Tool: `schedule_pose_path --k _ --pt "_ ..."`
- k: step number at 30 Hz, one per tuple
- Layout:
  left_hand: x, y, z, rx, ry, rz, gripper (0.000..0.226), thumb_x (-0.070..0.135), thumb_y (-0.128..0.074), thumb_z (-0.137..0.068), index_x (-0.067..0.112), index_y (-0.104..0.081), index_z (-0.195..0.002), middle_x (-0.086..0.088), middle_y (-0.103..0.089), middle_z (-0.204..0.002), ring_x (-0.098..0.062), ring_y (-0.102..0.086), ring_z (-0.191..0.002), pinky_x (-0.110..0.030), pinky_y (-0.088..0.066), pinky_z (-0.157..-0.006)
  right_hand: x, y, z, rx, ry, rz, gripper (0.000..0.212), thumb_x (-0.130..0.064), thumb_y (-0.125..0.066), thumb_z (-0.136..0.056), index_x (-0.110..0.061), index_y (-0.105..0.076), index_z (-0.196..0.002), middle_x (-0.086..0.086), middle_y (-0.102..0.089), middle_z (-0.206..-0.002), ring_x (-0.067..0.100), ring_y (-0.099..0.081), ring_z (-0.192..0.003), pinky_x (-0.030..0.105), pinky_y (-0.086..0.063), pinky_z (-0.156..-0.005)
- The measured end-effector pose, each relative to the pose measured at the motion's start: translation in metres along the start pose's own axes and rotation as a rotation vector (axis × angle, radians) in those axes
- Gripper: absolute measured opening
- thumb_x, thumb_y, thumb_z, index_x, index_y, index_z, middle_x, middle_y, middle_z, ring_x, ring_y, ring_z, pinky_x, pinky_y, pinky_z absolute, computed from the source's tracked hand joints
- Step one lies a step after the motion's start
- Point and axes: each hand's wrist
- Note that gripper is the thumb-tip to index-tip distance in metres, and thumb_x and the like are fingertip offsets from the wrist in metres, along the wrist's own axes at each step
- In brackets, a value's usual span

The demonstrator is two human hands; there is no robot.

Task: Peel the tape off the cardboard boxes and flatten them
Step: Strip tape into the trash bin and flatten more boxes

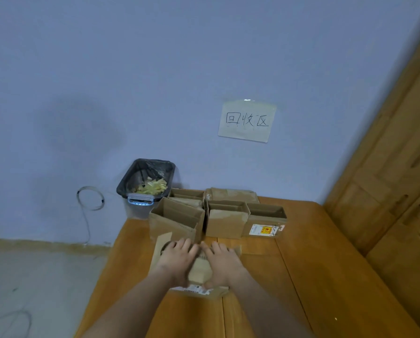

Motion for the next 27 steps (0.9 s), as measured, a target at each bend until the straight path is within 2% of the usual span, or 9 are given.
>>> schedule_pose_path --k 12,17,23,27 --pt "-0.021 -0.007 0.003 0.01 0.117 -0.027 0.095 0.062 -0.064 -0.08 0.016 -0.014 -0.147 -0.011 -0.022 -0.152 -0.03 -0.018 -0.143 -0.045 -0.018 -0.118 -0.018 -0.003 -0.03 0.124 0.023 0.025 0.114 -0.058 -0.072 -0.072 -0.019 -0.001 -0.153 0.011 -0.028 -0.146 0.031 -0.027 -0.134 0.048 -0.028 -0.111" --pt "-0.032 -0.011 -0.025 -0.022 0.064 -0.054 0.094 0.049 -0.068 -0.081 0.017 -0.011 -0.149 -0.011 -0.021 -0.153 -0.03 -0.019 -0.143 -0.044 -0.022 -0.117 -0.01 -0.007 -0.047 0.093 -0.036 0.005 0.113 -0.054 -0.073 -0.074 -0.019 0.0 -0.153 0.012 -0.026 -0.147 0.032 -0.025 -0.135 0.049 -0.026 -0.112" --pt "-0.05 -0.023 -0.056 -0.035 0.011 -0.073 0.088 0.044 -0.058 -0.091 0.015 -0.003 -0.153 -0.014 -0.013 -0.158 -0.032 -0.013 -0.146 -0.046 -0.022 -0.118 -0.007 -0.008 -0.079 0.073 -0.105 -0.016 0.113 -0.049 -0.076 -0.072 -0.02 -0.001 -0.153 0.012 -0.024 -0.149 0.032 -0.02 -0.139 0.05 -0.016 -0.116" --pt "-0.056 -0.031 -0.071 -0.047 -0.035 -0.075 0.088 0.04 -0.06 -0.09 0.014 -0.004 -0.152 -0.015 -0.014 -0.157 -0.033 -0.015 -0.145 -0.047 -0.024 -0.116 -0.005 -0.015 -0.09 0.082 -0.152 -0.032 0.114 -0.045 -0.078 -0.071 -0.021 -0.002 -0.152 0.011 -0.024 -0.149 0.031 -0.021 -0.139 0.051 -0.014 -0.116"
Point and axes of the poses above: each hand's wrist, its own z-axis away from the middle knuckle, its own y-axis out of the back of the hand, x = y × z
